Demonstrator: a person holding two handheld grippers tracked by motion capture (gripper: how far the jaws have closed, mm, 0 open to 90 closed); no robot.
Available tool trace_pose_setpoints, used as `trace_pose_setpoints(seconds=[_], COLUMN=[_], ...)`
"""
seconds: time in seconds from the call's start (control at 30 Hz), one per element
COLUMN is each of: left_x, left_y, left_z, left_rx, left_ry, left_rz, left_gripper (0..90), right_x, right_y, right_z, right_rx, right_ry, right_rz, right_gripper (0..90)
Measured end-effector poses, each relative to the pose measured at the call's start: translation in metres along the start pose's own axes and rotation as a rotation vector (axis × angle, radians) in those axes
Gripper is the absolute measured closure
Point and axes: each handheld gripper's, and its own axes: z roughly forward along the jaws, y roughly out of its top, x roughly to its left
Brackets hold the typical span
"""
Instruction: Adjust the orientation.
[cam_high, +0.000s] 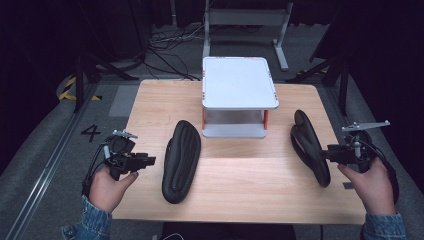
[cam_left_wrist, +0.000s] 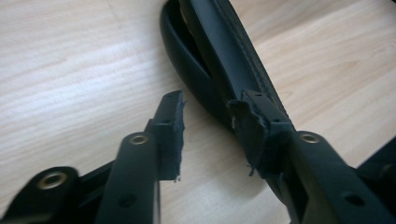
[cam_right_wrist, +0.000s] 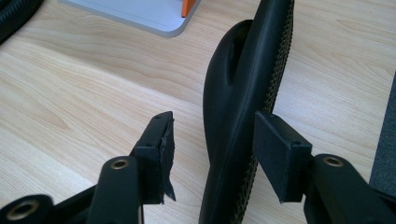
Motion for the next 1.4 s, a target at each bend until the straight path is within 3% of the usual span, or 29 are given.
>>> trace_pose_setpoints(seconds=[0.1,0.2,0.3,0.4,0.47,0.53,0.77,0.93,1.03,1.2,1.4], left_x=[-0.004,-0.008,-0.008,-0.008,-0.009,-0.009,-0.006,-0.007,-0.008,-0.01,-0.011], left_y=[0.003,0.006,0.009,0.016,0.022,0.027,0.035,0.043,0.047,0.049,0.05], left_z=[0.0,0.003,0.006,0.01,0.015,0.021,0.044,0.06,0.07,0.076,0.076], left_rx=[-0.009,0.01,0.013,0.005,-0.012,-0.012,0.023,0.012,0.041,0.078,0.074], left_ry=[0.001,0.07,0.05,-0.004,-0.061,-0.084,-0.061,-0.029,-0.031,0.001,-0.028], left_rz=[0.009,0.048,0.06,0.039,0.038,0.03,0.022,0.021,0.027,0.035,0.03], left_gripper=[64.8,66.8,72.2,73.4,73.4,70.8,58.5,52.0,52.5,57.5,60.2], right_x=[0.001,0.0,0.0,-0.002,-0.001,0.0,0.003,0.004,0.005,0.002,0.002], right_y=[-0.002,-0.004,-0.007,-0.011,-0.013,-0.015,-0.023,-0.025,-0.028,-0.034,-0.036], right_z=[0.0,-0.001,-0.003,-0.003,-0.002,-0.001,-0.003,-0.002,-0.001,-0.004,-0.008], right_rx=[0.001,-0.006,-0.011,-0.012,-0.007,-0.01,0.008,0.017,0.027,0.032,0.019], right_ry=[0.0,-0.007,-0.008,-0.014,-0.02,-0.018,-0.027,-0.032,-0.037,-0.051,-0.056], right_rz=[-0.005,0.0,0.003,0.015,0.013,0.012,0.012,0.007,0.0,0.022,0.018], right_gripper=[48.8,48.5,48.5,48.5,48.5,48.2,47.7,47.5,47.4,47.4,47.2])
